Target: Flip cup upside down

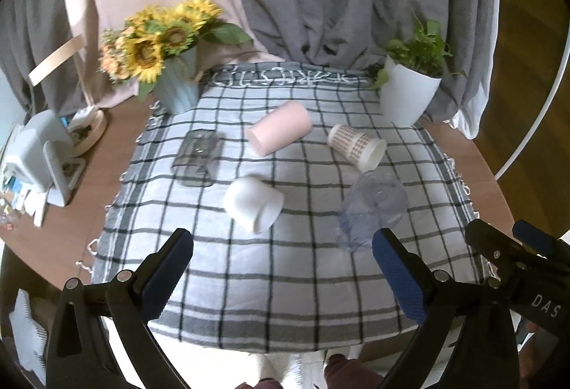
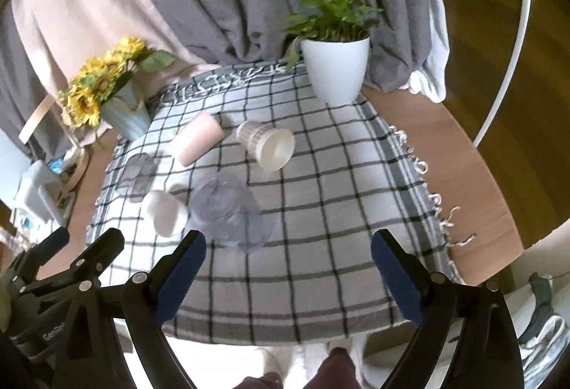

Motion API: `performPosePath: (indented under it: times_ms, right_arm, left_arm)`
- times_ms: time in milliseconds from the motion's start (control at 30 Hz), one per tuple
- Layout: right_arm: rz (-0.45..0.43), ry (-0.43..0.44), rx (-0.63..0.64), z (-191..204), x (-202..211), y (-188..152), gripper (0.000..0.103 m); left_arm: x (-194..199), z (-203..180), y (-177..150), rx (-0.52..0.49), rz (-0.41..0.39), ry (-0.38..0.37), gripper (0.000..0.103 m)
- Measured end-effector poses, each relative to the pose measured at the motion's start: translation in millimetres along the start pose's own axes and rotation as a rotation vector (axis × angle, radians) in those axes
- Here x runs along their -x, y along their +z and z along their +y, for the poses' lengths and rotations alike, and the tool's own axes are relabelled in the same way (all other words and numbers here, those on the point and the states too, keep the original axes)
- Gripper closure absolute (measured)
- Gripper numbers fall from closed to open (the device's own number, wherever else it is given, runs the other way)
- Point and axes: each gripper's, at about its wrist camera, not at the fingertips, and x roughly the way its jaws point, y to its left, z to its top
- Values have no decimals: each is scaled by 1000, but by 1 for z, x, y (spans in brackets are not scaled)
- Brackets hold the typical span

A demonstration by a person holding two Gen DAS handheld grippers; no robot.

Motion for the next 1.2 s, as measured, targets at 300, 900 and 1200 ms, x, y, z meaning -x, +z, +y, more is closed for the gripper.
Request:
performPosePath:
  times_ms: [300, 900, 1200]
  right_arm:
    - [-5, 8, 15, 24, 9, -13, 9]
    - [-21, 1, 21, 36, 15, -15, 9]
    - [-18, -4, 22, 35, 16, -15, 9]
  left_arm:
    - [18, 22, -9, 11, -19, 22, 0]
    - [27, 30, -9, 9, -39, 12, 0]
    - [26, 29, -8, 10, -37, 16, 0]
